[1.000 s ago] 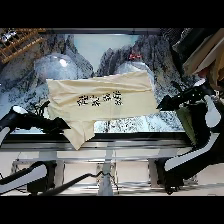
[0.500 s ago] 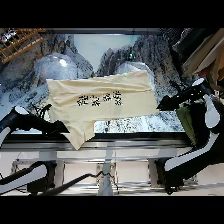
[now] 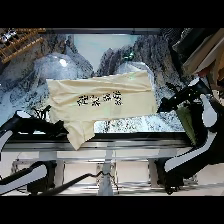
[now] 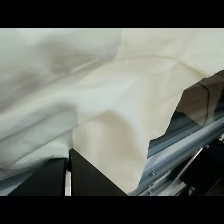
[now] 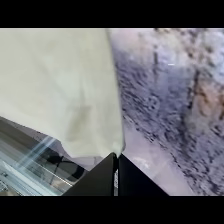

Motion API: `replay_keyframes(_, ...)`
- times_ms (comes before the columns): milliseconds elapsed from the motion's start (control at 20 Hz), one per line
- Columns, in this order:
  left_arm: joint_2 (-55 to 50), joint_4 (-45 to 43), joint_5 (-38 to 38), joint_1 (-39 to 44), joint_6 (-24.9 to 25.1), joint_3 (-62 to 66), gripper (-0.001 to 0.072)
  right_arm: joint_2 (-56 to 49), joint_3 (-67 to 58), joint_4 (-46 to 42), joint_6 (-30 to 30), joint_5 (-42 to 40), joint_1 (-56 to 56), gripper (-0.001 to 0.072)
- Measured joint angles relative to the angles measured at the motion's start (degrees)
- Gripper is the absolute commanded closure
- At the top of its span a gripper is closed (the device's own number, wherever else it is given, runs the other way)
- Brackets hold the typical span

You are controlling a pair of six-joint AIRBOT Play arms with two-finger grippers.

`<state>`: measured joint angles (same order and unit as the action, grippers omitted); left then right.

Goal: Fold the clothes and pants, and hang the long-sleeved shirts on hangers.

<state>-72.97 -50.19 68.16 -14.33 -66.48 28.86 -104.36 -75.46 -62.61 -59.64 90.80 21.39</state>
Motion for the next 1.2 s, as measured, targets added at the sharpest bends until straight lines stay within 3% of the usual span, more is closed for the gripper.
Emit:
replay_keyframes(250,1.66,2.32,7.34,-4.13,0.94,6.64,0.0701,3.82,-1.57,2.45,1.53,5.35,-0.81,0.07)
replay_keyframes(450,1.97,8.9,12.39,-7.8,1.29,17.33,0.0702,7.69,-6.64,7.74,1.66,3.74,-1.2,0.0701)
replay_keyframes(850,-8.55,24.3,5.07,-9.27,1.38,31.65,0.0702,5.92,-10.75,15.5,-2.08,-18.08,-4.63,0.0702)
replay_keyframes(1100,-19.5,38.49,-1.99,-9.31,6.25,33.46,0.0697,-1.38,-15.23,19.5,-3.37,-31.23,-7.02,0.0695)
replay_keyframes(1150,-21.57,41.18,-2.89,-9.27,7.56,33.59,0.0656,-3.21,-16.81,19.87,-3.54,-32.46,-7.61,0.0604)
replay_keyframes(1200,-23.28,43.36,-3.43,-9.25,8.7,33.68,0.0526,-5.03,-18.56,20.11,-3.41,-33.51,-8.35,0.0363)
